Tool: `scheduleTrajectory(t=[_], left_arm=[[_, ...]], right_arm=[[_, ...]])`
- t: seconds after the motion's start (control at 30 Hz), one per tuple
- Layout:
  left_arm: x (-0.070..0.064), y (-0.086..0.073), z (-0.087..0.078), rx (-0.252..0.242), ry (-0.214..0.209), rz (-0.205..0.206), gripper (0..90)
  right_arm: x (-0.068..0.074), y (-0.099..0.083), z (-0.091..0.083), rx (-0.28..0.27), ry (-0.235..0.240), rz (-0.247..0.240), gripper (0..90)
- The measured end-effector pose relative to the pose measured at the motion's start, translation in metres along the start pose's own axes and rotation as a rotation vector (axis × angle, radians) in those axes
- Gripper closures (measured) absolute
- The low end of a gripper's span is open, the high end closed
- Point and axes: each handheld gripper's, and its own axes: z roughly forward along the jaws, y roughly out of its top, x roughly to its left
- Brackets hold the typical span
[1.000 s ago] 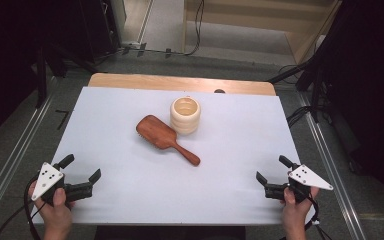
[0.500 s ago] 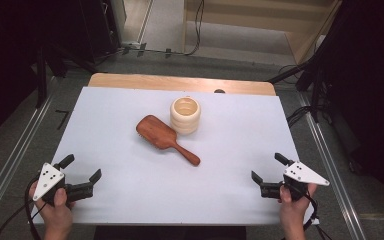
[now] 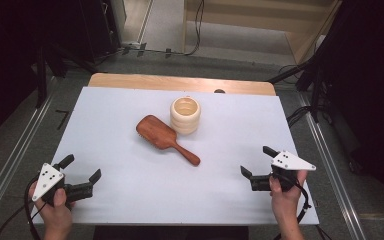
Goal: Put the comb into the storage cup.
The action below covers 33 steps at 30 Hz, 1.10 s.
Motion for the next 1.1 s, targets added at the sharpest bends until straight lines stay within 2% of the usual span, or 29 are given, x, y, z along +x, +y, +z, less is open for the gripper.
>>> scheduleTrajectory(t=[0.4,1.1], left_arm=[[0.0,0.0,0.0,-0.001,-0.001,0.001,0.0],[0.0,0.0,0.0,-0.004,0.0,-0.002,0.0]], right_arm=[[0.002,0.029,0.012,0.011,0.024,-0.027,0.0],[0.01,0.057,0.036,0.056,0.055,-0.072,0.0]])
